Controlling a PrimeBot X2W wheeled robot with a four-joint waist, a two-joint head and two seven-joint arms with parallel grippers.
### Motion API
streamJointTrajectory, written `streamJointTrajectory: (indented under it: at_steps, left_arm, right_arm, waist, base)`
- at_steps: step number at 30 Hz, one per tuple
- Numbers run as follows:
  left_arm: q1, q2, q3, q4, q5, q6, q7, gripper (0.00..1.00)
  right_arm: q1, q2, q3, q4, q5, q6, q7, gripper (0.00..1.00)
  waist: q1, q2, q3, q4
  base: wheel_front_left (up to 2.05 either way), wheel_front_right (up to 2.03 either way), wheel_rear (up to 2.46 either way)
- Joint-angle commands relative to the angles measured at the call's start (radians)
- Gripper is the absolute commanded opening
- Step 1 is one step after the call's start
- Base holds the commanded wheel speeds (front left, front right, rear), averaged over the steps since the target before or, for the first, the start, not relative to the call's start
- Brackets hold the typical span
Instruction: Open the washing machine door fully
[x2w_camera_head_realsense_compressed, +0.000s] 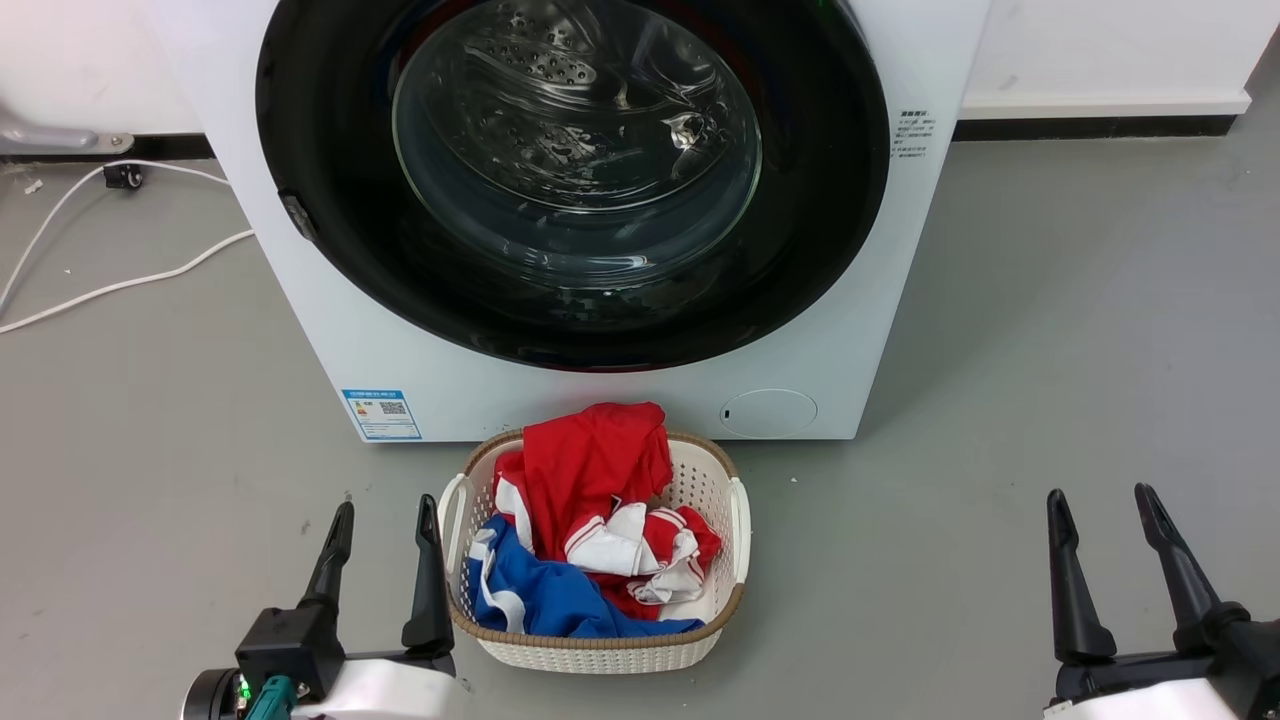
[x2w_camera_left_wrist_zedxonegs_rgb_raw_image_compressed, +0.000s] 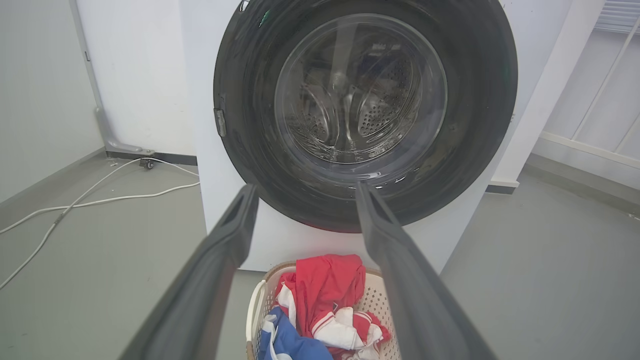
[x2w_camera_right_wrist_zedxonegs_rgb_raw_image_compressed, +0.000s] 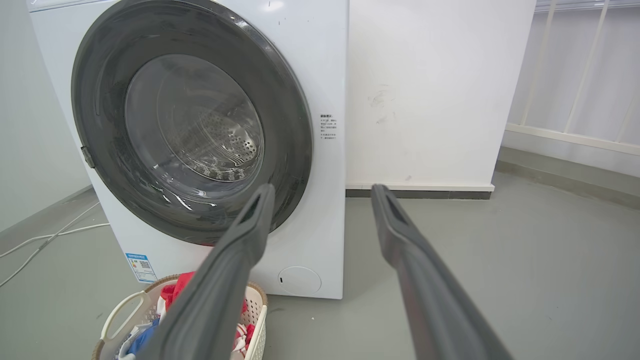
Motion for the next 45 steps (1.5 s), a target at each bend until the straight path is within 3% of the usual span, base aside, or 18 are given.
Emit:
streamJointTrajectory:
  at_steps: [1, 26, 27, 28, 29, 31, 36, 45]
  left_arm:
    - [0.008, 0.000, -0.002, 0.000, 0.015, 0.004, -0.009, 1.00]
    - [0.015, -0.001, -0.004, 0.023, 0.036, 0.020, -0.024, 1.00]
    - [0.016, -0.001, -0.004, 0.023, 0.035, 0.020, -0.024, 1.00]
    - [0.016, -0.001, -0.004, 0.022, 0.034, 0.021, -0.024, 1.00]
    - [0.018, -0.001, -0.003, 0.023, 0.034, 0.021, -0.024, 1.00]
    - [0.018, -0.001, -0.002, 0.024, 0.033, 0.021, -0.024, 1.00]
    - [0.019, -0.001, -0.001, 0.024, 0.034, 0.021, -0.024, 1.00]
    - [0.021, -0.001, 0.002, 0.026, 0.032, 0.023, -0.024, 1.00]
  right_arm:
    - [0.012, -0.003, -0.002, -0.009, -0.020, 0.002, -0.009, 1.00]
    - [0.021, -0.003, -0.005, 0.025, 0.001, 0.001, -0.024, 1.00]
    - [0.021, -0.003, -0.004, 0.025, 0.002, 0.001, -0.024, 0.94]
    - [0.019, -0.003, -0.004, 0.023, 0.003, 0.001, -0.024, 0.18]
    - [0.020, -0.003, 0.003, 0.022, 0.023, 0.001, -0.024, 0.00]
    - [0.019, -0.003, 0.002, 0.023, 0.079, 0.001, -0.024, 0.00]
    - [0.005, -0.003, 0.019, 0.033, 0.355, 0.001, -0.024, 0.00]
    - [0.008, -0.003, 0.050, 0.069, 0.968, 0.001, -0.023, 0.00]
  waist:
    - [0.0000, 0.0000, -0.001, 0.000]
    - [0.0000, 0.0000, -0.004, 0.002]
    - [0.0000, 0.0000, -0.004, 0.002]
    - [0.0000, 0.0000, -0.004, 0.002]
    - [0.0000, 0.0000, -0.005, 0.002]
    - [0.0000, 0.0000, -0.005, 0.002]
    - [0.0000, 0.0000, -0.006, 0.000]
    - [0.0000, 0.0000, -0.008, 0.001]
  base:
    - [0.00, 0.00, 0.00]
    - [0.00, 0.00, 0.00]
    - [0.00, 0.00, 0.00]
    - [0.00, 0.00, 0.00]
    - [0.00, 0.00, 0.00]
    - [0.00, 0.00, 0.00]
    - [0.00, 0.00, 0.00]
    - [0.00, 0.00, 0.00]
